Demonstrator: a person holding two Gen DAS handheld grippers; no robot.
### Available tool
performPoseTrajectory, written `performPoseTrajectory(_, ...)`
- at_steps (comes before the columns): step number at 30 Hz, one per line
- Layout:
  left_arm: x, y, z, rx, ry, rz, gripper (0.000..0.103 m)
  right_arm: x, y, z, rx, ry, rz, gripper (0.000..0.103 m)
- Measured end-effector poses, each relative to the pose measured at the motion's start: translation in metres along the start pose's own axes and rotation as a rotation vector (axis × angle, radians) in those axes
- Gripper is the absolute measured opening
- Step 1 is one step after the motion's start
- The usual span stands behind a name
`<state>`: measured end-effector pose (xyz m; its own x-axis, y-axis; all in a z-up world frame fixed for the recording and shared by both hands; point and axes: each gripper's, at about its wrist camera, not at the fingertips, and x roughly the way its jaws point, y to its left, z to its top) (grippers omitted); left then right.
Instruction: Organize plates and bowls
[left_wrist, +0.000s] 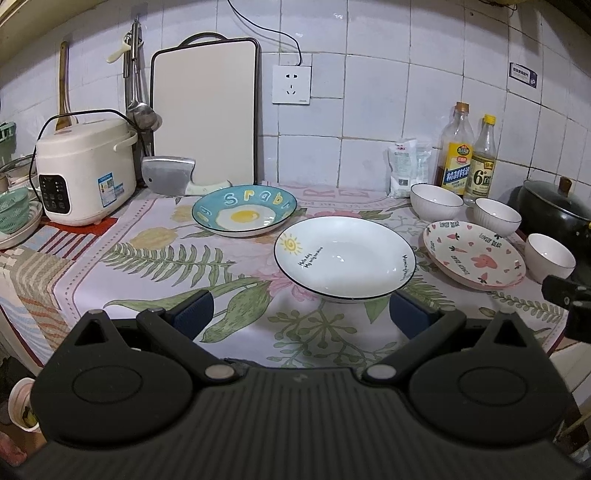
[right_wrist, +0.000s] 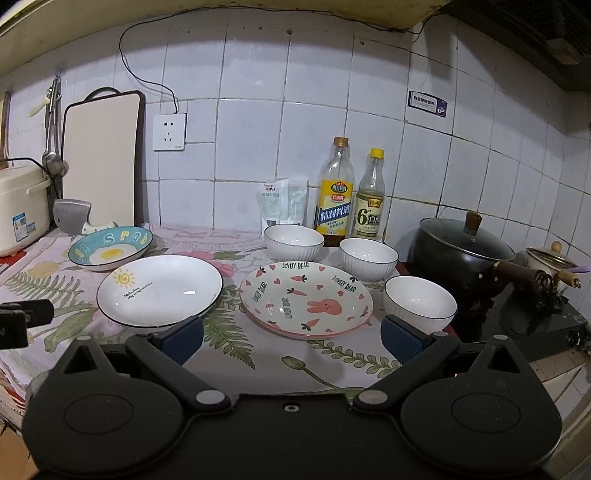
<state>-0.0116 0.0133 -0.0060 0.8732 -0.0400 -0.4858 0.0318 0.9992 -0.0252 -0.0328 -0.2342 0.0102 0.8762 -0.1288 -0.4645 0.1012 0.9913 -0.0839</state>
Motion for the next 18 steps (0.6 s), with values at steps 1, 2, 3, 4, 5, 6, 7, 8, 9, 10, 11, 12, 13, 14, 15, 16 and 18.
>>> performPoseTrajectory(1, 0.001, 0.000, 0.000, 0.001, 0.001, 0.006, 0.103, 0.001, 0.000, 0.000, -0.001, 0.003, -0.001, 0.103)
performPoseTrajectory(2, 0.002, 0.001, 0.000, 0.001, 0.002, 0.009, 0.103, 0.002, 0.001, 0.000, -0.001, 0.006, 0.001, 0.103)
performPoseTrajectory(3, 0.002, 0.002, -0.001, -0.001, 0.003, 0.007, 0.103, 0.003, 0.001, 0.000, -0.001, 0.008, 0.004, 0.103)
performPoseTrajectory(4, 0.003, 0.004, 0.000, -0.003, 0.009, 0.002, 0.103, 0.004, 0.001, 0.000, -0.001, 0.009, 0.005, 0.103)
performPoseTrajectory(5, 0.005, 0.005, -0.001, -0.006, 0.013, -0.004, 0.103, 0.005, 0.002, 0.000, -0.002, 0.009, 0.005, 0.103)
performPoseTrajectory(6, 0.006, 0.007, -0.001, -0.009, 0.018, -0.011, 0.103, 0.005, 0.002, 0.000, -0.005, 0.010, 0.005, 0.103)
performPoseTrajectory(7, 0.007, 0.008, -0.001, -0.011, 0.022, -0.014, 0.103, 0.005, 0.002, -0.001, -0.009, 0.011, 0.004, 0.103)
performPoseTrajectory(8, 0.008, 0.009, -0.002, -0.012, 0.025, -0.012, 0.103, 0.005, 0.003, -0.001, -0.012, 0.013, 0.002, 0.103)
performPoseTrajectory(9, 0.010, 0.010, -0.002, -0.011, 0.028, -0.006, 0.103, 0.006, 0.003, -0.002, -0.015, 0.016, 0.000, 0.103)
performPoseTrajectory(10, 0.011, 0.011, -0.002, -0.008, 0.029, -0.002, 0.103, 0.006, 0.003, -0.002, -0.017, 0.019, -0.002, 0.103)
performPoseTrajectory(11, 0.011, 0.012, -0.002, -0.005, 0.031, 0.001, 0.103, 0.007, 0.003, -0.002, -0.018, 0.021, -0.003, 0.103)
performPoseTrajectory(12, 0.012, 0.012, -0.003, -0.002, 0.032, 0.002, 0.103, 0.007, 0.002, -0.002, -0.018, 0.024, -0.005, 0.103)
performPoseTrajectory(13, 0.012, 0.013, -0.003, 0.000, 0.033, 0.001, 0.103, 0.008, 0.002, -0.003, -0.017, 0.025, -0.006, 0.103)
performPoseTrajectory(14, 0.013, 0.013, -0.003, 0.000, 0.034, 0.000, 0.103, 0.008, 0.001, -0.003, -0.016, 0.026, -0.006, 0.103)
performPoseTrajectory(15, 0.013, 0.014, -0.003, 0.002, 0.035, -0.003, 0.103, 0.009, 0.001, -0.003, -0.015, 0.027, -0.006, 0.103)
performPoseTrajectory(16, 0.013, 0.014, -0.003, 0.004, 0.035, -0.007, 0.103, 0.009, 0.001, -0.003, -0.016, 0.028, -0.004, 0.103)
performPoseTrajectory(18, 0.014, 0.013, -0.002, 0.012, 0.038, -0.018, 0.103, 0.012, 0.002, -0.003, -0.021, 0.029, 0.004, 0.103)
